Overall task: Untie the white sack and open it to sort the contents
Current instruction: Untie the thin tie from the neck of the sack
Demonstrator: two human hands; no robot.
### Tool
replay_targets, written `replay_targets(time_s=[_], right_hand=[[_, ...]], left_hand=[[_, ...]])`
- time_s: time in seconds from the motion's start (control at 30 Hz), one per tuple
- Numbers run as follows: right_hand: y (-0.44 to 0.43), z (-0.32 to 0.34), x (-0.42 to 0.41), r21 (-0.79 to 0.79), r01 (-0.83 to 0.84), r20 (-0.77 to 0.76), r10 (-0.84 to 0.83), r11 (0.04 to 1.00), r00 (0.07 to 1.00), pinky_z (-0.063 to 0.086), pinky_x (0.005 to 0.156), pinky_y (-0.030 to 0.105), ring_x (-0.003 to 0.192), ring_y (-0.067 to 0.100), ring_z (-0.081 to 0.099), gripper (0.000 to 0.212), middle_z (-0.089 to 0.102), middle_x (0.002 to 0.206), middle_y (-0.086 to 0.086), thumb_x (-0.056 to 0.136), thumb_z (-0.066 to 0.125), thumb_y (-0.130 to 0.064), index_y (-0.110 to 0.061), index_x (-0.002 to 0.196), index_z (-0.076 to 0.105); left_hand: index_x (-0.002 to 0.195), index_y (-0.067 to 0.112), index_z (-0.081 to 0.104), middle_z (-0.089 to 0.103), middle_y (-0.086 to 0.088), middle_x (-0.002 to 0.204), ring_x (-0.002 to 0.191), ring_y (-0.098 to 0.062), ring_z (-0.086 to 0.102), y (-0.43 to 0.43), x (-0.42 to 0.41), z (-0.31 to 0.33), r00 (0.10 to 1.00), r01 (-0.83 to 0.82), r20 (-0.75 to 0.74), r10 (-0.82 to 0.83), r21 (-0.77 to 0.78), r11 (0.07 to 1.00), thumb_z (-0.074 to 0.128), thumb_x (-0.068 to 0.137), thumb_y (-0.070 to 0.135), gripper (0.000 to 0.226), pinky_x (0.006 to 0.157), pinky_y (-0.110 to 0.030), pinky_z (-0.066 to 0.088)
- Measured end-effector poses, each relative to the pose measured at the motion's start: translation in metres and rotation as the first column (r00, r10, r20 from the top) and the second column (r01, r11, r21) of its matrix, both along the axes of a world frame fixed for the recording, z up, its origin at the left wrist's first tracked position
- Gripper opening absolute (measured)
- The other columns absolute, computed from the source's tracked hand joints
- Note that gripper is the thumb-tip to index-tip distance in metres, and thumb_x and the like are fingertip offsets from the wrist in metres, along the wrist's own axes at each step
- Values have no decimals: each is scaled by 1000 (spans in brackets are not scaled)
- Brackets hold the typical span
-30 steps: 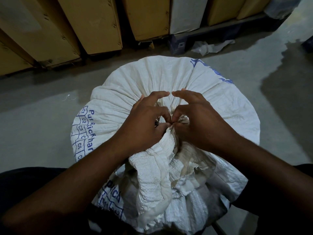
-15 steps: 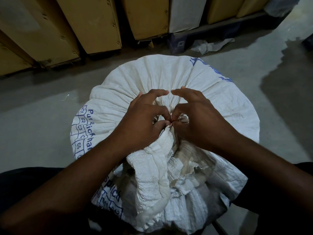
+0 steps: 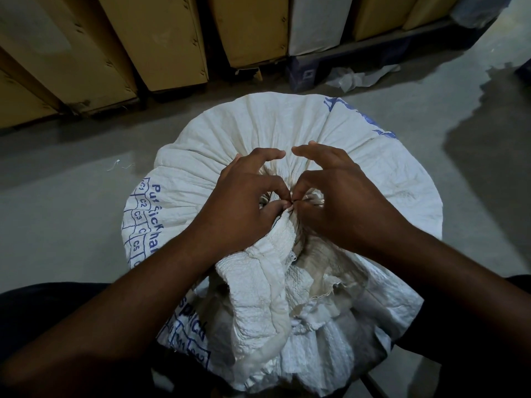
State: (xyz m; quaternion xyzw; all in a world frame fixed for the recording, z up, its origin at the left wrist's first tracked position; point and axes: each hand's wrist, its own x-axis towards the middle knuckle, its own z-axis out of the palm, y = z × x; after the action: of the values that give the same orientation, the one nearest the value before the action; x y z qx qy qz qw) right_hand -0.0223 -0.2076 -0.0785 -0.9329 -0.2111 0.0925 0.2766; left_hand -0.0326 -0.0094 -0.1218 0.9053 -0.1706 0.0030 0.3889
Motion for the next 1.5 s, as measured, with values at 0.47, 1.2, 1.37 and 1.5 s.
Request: replay_targets(time_s=[0.47,1.2,1.37,1.5], right_hand=[[-3,18,9,298,177,-30,-176,938,984,29,98,1,134,-7,45,5,54,144,-18,88,75,-27,-32,86,73],[-2,6,14,188,173,-134,-149,967,980,40,90,11,116,-2,58,2,64,129,-16,85,80,-28,-26,85,79],[-1,5,15,227,163,-72,-150,960,986,34,89,1,116,-4,58,5,65,123,-18,87,77,-29,-26,83,77],[-2,11,15,267,155,6,-163,951,987,36,91,4,115,-3,59,5,66,120,-17,88,77,-29,-25,85,78]], left_hand=[[96,25,84,60,5,143,127,-16,60,-12,-6,7,998,-65,9,66,-65,996,82,83,29,14,103,-46,50],[89,24,81,57,14,144,138,6,47,2,8,36,942,-333,-158,296,-318,888,81,89,27,3,104,-4,35],[89,30,81,57,16,145,139,4,48,3,8,39,944,-327,-162,288,-341,881,84,87,29,3,109,-13,39],[89,30,82,57,15,146,140,1,48,-6,6,44,955,-294,-137,263,-323,899,85,86,29,4,112,-21,41]])
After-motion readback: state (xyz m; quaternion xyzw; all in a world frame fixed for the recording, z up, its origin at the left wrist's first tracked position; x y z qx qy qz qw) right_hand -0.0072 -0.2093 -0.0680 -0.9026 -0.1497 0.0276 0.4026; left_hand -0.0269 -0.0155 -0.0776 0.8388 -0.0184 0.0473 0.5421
